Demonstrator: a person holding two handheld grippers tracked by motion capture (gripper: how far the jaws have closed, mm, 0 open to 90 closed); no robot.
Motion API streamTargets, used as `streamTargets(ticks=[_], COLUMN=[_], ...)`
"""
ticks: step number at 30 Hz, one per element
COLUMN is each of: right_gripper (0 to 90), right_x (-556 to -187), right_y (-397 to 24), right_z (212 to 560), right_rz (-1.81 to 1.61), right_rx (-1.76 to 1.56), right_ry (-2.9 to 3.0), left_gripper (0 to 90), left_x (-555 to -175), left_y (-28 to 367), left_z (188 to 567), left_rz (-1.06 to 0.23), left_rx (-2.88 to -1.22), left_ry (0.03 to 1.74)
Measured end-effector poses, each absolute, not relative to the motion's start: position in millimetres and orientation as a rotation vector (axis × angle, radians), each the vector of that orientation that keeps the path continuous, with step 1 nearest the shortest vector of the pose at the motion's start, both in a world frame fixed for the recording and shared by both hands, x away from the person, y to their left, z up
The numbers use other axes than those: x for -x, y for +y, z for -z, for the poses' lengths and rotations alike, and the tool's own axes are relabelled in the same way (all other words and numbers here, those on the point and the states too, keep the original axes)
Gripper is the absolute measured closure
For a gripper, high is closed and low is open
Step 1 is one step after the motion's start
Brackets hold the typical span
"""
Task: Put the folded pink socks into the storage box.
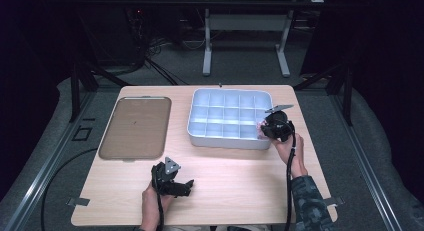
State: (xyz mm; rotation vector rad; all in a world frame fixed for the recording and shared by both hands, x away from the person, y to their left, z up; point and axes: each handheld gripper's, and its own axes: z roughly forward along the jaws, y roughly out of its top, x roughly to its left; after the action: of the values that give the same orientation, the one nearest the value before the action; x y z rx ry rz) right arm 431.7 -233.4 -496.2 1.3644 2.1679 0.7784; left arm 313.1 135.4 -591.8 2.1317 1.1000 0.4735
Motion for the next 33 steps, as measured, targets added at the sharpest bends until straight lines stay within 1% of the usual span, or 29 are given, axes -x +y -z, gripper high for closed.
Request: streamTargets(ticks=[5,15,19,21,22,25,28,30,33], right_gripper=[79.4,78.5,70.3,61.9,59.3,44.9,35.6,26.8,18.6], right_x=[-433,-435,-432,-429,-428,-422,-415,-410,-400], right_y=[-235,-235,-237,-239,-239,-239,-238,-236,-231], right_z=[499,502,499,496,494,489,483,480,474], right_rz=[-0.775,-0.750,-0.784,-0.816,-0.827,-0.870,-0.906,-0.923,-0.950], right_rx=[-1.389,-1.404,-1.402,-1.399,-1.400,-1.397,-1.389,-1.373,-1.341], right_ry=[2.189,2.204,2.204,2.193,2.189,2.173,2.174,2.185,2.201], left_gripper=[0.2,0.3,0.3,0.3,0.2,0.3,0.2,0.2,0.2], left_x=[-313,-313,-313,-313,-313,-313,-313,-313,-313], left_y=[136,135,135,135,135,135,135,136,136], left_z=[592,592,592,592,592,592,592,592,592], left_rz=[-0.476,-0.474,-0.474,-0.475,-0.475,-0.475,-0.474,-0.475,-0.474], left_rx=[-2.134,-2.131,-2.133,-2.133,-2.131,-2.134,-2.132,-2.135,-2.134], left_ry=[1.097,1.101,1.099,1.098,1.099,1.097,1.099,1.097,1.098])
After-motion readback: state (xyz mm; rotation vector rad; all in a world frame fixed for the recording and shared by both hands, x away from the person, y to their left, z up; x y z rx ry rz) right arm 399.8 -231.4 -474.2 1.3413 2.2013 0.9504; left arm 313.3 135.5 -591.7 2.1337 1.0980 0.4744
